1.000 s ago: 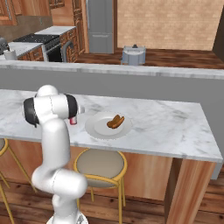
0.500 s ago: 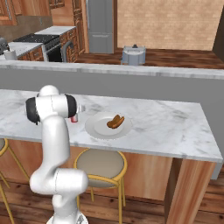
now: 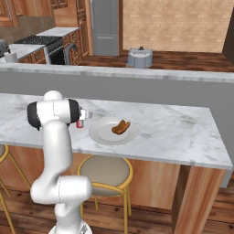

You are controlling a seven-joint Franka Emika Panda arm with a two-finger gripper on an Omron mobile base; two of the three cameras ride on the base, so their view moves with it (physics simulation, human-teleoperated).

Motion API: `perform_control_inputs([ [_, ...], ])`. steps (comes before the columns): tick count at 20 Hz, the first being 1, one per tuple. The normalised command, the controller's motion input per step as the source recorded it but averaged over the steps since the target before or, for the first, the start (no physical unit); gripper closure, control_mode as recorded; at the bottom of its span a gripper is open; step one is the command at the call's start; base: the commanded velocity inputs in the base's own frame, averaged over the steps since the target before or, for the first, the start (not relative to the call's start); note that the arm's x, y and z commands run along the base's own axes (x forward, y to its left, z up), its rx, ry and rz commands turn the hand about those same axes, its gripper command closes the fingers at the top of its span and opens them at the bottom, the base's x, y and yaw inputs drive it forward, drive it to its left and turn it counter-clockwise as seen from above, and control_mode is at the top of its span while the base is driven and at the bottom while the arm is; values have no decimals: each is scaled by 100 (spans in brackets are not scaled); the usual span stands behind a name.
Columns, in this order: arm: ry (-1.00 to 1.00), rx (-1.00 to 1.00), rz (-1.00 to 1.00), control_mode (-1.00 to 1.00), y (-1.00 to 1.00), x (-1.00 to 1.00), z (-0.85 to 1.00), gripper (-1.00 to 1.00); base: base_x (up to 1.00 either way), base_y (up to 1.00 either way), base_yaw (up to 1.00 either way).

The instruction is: Move the hot dog bun to the plate on the dining table and place the condiment next to that plate. Then navigate to the fridge and take the sausage and place it on the plate as well.

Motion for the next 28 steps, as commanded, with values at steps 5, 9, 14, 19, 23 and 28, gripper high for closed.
perform_control_inputs([
  [5, -15, 0, -10, -100, -3, -12, -40, 100, 0, 0, 0],
  [9, -9, 0, -10, -100, 0, -35, -42, 100, 0, 0, 0],
  [14, -7, 0, -9, -100, 1, -47, -39, 100, 0, 0, 0],
  [19, -5, 0, -9, -100, 20, -25, -24, -100, 0, 0, 0],
  [23, -11, 0, -8, -100, 18, -19, -3, -100, 0, 0, 0],
  [28, -15, 0, -8, -100, 27, -12, -3, -100, 0, 0, 0],
])
